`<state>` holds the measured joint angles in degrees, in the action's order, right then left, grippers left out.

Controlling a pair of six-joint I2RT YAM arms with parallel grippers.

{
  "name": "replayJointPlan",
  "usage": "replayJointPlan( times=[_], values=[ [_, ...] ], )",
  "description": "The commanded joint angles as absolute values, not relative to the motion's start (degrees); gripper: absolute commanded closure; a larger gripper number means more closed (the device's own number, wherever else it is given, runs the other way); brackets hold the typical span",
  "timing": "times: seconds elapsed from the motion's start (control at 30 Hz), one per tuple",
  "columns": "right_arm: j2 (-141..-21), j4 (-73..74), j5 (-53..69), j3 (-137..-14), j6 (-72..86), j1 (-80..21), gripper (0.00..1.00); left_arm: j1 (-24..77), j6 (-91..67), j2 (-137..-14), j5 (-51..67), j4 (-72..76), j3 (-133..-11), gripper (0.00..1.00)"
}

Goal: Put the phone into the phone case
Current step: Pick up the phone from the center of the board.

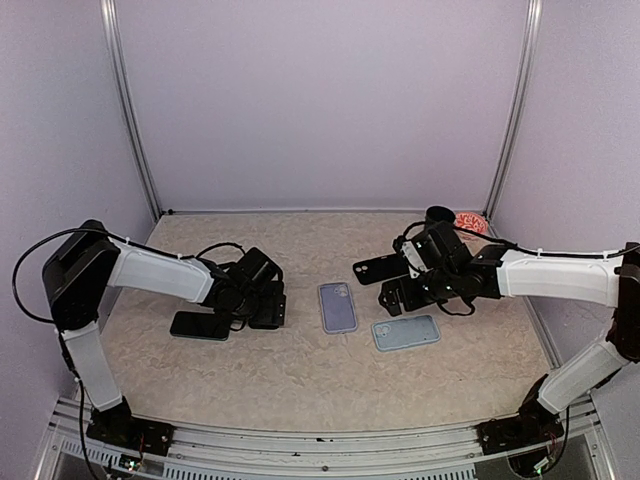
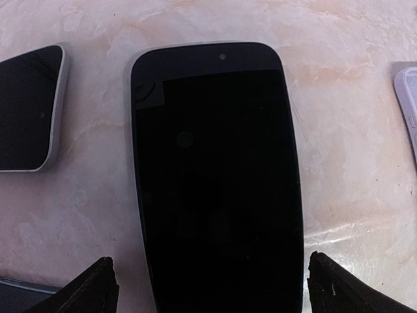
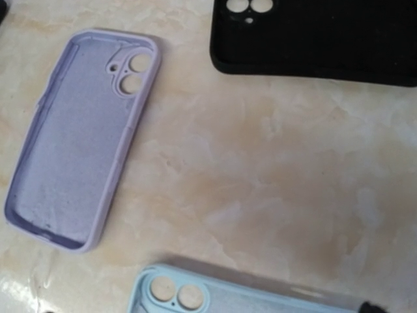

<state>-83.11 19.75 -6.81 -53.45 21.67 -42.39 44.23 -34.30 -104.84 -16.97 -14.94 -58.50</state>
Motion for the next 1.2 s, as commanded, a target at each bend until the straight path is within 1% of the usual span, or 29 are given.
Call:
replayJointPlan(
  times=[0.0,0.43,0.7,1.03,1.17],
  values=[
    [-81.56,18.25,-7.65,-52.02,21.96,-43.31,0.01,44.04,-34.65,-105.8,-17.22,-14.97,-59.02,0.01],
    [-81.86,17.28,-7.99,-51.2,22.24,-43.4,0.01,42.85,-31.44,-107.61,-15.76,-20.18,-63.11,0.02],
    [-82.18,17.23,-8.56,-50.88,22.15,-43.37,0.01,42.41,-31.46,-109.13,-14.55,-20.48,-64.04,0.05],
    [-82.35,17.0,-8.72,-51.06,21.92,-43.38,0.01,42.45,-30.99,-110.45,-13.71,-21.81,-65.17,0.14],
    [-82.35,16.67,-8.54,-51.06,22.04,-43.45,0.0,42.45,-30.96,-110.48,-14.21,-22.6,-64.96,0.16]
  ],
)
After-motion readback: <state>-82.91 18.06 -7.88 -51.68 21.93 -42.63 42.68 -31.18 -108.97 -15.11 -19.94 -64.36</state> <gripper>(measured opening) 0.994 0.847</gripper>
